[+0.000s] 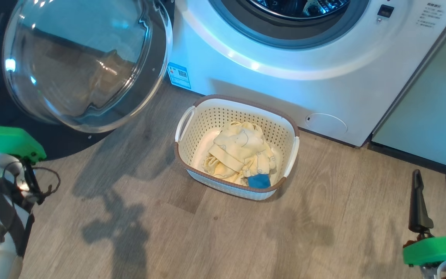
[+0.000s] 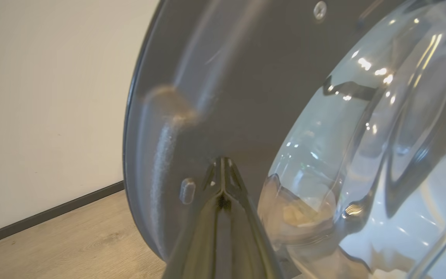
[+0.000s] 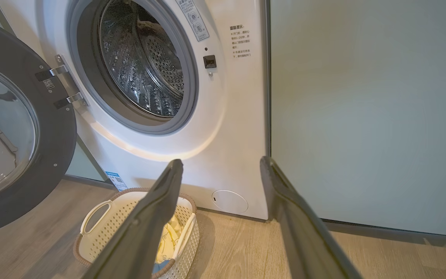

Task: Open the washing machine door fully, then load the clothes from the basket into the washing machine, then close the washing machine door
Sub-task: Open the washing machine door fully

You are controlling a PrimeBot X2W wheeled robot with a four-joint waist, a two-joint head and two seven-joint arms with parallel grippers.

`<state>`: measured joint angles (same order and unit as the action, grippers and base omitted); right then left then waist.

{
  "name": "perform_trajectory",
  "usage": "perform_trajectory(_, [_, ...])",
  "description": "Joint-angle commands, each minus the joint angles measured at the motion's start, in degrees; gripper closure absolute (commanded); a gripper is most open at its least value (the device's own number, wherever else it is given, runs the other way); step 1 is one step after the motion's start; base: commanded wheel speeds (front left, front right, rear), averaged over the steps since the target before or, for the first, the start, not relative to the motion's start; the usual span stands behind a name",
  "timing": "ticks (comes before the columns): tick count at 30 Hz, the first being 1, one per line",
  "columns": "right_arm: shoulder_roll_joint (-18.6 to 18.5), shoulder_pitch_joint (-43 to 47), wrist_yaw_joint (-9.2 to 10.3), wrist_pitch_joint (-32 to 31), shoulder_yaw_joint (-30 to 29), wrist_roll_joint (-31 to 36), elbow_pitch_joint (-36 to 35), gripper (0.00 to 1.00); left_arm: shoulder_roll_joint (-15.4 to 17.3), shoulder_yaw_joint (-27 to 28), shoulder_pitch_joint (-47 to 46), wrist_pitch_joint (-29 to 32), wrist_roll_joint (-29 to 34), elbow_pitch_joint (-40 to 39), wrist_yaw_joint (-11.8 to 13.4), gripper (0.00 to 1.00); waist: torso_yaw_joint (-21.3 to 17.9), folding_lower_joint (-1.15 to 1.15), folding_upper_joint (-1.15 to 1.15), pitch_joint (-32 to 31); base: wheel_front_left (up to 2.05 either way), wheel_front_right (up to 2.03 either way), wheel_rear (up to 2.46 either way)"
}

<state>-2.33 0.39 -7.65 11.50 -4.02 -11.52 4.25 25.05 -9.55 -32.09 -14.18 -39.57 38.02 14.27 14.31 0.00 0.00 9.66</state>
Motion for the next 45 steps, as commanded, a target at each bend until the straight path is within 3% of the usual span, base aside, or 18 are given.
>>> perform_trajectory(1, [-0.54,-2.31,0.16,0.08,1.28,0.53,-1.85,0.0,2.69,3.06,-3.06,-0.81,0.82,-0.68,4.43,1.0,0.01,0.0,0.0,0.04,0.0,0.0,0.0])
perform_trajectory(9, [-0.54,-2.86,0.16,0.18,1.68,0.53,-1.42,0.0,0.58,6.98,-3.44,-0.82,3.6,1.34,2.66,1.0,-0.2,0.0,0.0,0.36,0.0,0.0,0.0])
perform_trajectory(19, [-0.54,-2.83,0.16,0.27,1.67,0.49,-0.75,0.0,-3.17,10.64,-1.1,-0.82,8.31,-1.62,1.73,1.0,0.07,0.0,0.0,-0.16,0.0,0.0,0.0])
perform_trajectory(29, [-0.54,-2.09,0.16,0.33,1.64,0.18,-0.33,0.0,-6.95,12.31,4.4,-0.82,13.24,-10.06,1.46,1.0,0.39,0.0,0.0,-1.36,0.0,0.0,0.0])
perform_trajectory(38, [-0.54,-1.28,0.16,0.45,2.14,-0.13,-0.27,0.0,-9.46,9.72,13.21,-0.82,17.33,-21.82,0.69,1.0,-0.53,0.0,0.0,-3.14,0.0,0.0,0.0])
perform_trajectory(39, [-0.54,-1.13,0.16,0.43,2.15,-0.14,-0.33,0.0,-9.68,9.25,14.09,-0.82,17.62,-23.04,0.65,0.82,-0.64,0.0,0.0,-3.25,0.0,0.0,0.0])
perform_trajectory(40, [-0.54,-1.13,0.16,0.43,2.15,-0.14,-0.33,0.0,-9.68,9.25,14.09,-0.82,17.62,-23.04,0.65,0.82,-0.64,0.0,0.0,-3.25,0.0,0.0,0.0])
perform_trajectory(42, [-0.54,-0.89,0.16,0.36,2.15,-0.14,-0.49,0.0,-10.24,8.3,15.62,-0.72,17.82,-25.44,0.4,0.51,-0.84,0.0,0.0,-3.44,0.0,0.0,0.0])
perform_trajectory(43, [-0.54,-0.82,0.16,0.33,2.08,-0.1,-0.6,0.0,-10.47,7.82,16.23,-0.53,17.82,-26.51,0.21,0.29,-0.92,0.0,0.0,-3.46,0.0,0.0,0.0])
perform_trajectory(45, [-0.54,-0.74,0.16,0.26,1.93,-0.06,-0.83,0.0,-10.64,6.44,17.0,-0.15,18.27,-28.42,-0.36,0.14,-0.98,0.0,0.0,-3.46,0.0,0.0,0.0])
